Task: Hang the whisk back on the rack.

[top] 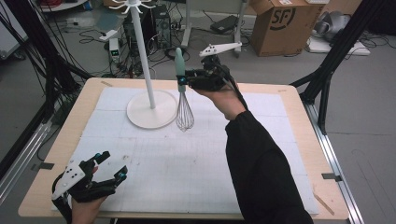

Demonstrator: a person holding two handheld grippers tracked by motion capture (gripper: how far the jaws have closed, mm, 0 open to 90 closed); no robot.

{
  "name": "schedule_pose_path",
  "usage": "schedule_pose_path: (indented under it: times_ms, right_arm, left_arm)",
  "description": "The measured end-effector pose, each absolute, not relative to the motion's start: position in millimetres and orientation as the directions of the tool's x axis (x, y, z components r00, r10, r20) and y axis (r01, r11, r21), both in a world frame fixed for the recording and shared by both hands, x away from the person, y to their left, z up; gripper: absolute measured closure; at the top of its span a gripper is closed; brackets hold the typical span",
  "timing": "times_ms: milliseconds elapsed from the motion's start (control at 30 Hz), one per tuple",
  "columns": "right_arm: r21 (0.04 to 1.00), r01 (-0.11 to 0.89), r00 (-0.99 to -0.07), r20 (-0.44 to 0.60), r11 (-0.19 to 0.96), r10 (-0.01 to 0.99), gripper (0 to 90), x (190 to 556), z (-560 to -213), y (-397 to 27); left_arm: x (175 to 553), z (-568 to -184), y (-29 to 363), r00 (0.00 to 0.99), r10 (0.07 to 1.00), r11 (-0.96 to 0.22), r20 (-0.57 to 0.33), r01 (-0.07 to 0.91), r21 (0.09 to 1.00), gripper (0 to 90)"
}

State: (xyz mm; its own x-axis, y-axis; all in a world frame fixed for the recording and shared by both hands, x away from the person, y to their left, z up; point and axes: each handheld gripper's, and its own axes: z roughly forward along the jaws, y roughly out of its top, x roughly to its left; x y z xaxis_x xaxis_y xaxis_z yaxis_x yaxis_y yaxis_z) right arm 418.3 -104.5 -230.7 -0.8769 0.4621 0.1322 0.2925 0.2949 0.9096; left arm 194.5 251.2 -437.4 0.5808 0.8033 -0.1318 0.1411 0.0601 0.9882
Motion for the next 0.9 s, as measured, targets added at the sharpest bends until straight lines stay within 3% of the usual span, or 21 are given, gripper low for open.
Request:
schedule_pose_path:
  times_ms: [433, 900]
  right_arm:
    - [0.930, 0.251, -0.925, 0.149, 0.268, 0.349, 68.5, 431, -189, -64]
    - [0.931, 0.286, -0.897, 0.178, 0.224, 0.404, 68.5, 478, -173, -64]
  left_arm:
    - [189, -439, 260, 0.554, 0.819, 0.076, -0.147, 0.149, 0.986, 15.6]
    - [184, -441, 273, 0.517, 0.839, 0.101, -0.171, 0.161, 0.982, 15.7]
